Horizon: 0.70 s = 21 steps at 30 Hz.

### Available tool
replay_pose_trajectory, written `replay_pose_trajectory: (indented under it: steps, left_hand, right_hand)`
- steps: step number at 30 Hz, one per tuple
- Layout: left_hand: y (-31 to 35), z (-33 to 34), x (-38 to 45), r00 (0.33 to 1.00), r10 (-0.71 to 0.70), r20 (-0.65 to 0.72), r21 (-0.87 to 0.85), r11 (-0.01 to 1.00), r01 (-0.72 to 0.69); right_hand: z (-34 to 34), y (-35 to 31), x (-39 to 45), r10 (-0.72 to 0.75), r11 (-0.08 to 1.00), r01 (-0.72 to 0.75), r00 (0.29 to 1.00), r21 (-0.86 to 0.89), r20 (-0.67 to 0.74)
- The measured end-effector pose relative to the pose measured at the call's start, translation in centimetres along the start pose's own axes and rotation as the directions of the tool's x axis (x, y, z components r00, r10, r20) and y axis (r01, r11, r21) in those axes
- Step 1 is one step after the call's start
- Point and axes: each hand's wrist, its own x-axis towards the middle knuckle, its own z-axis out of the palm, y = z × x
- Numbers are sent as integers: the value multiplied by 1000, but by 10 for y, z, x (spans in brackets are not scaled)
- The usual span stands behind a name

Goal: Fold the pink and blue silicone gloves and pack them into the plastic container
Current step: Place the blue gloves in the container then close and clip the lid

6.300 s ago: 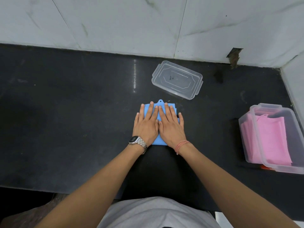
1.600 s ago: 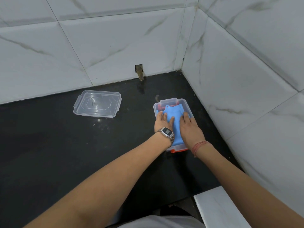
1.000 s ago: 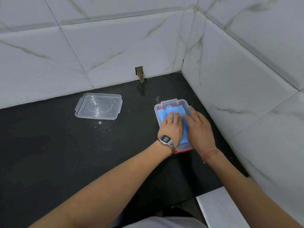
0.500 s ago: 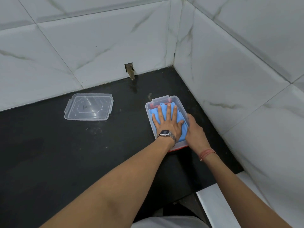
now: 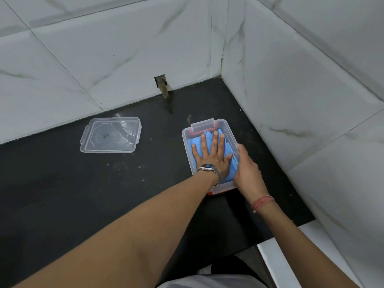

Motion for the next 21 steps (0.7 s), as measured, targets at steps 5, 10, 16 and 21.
replay_pose_trajectory:
  steps: [5,10,16,21]
  left_hand:
    - [0,-3,-1,1000,13,19,-2,1000,-13]
    - [-2,-14,-5,998,41,54,-17,999,-40]
    - [-8,-50,-16,993,117,-2,57,992,-117]
    - [-58,-79,-44,919,168,-356,-103,970,-218]
  right_hand:
    - [-1,-4,0,20,1000,-20,1000,8,-6]
    - [-2,-8,-2,28,1000,-28,999,-4,-20]
    - [-4,-12,-5,29,1000,-29,1000,10,-9]
    - [-3,-13,-7,62,996,-63,998,-64,-16]
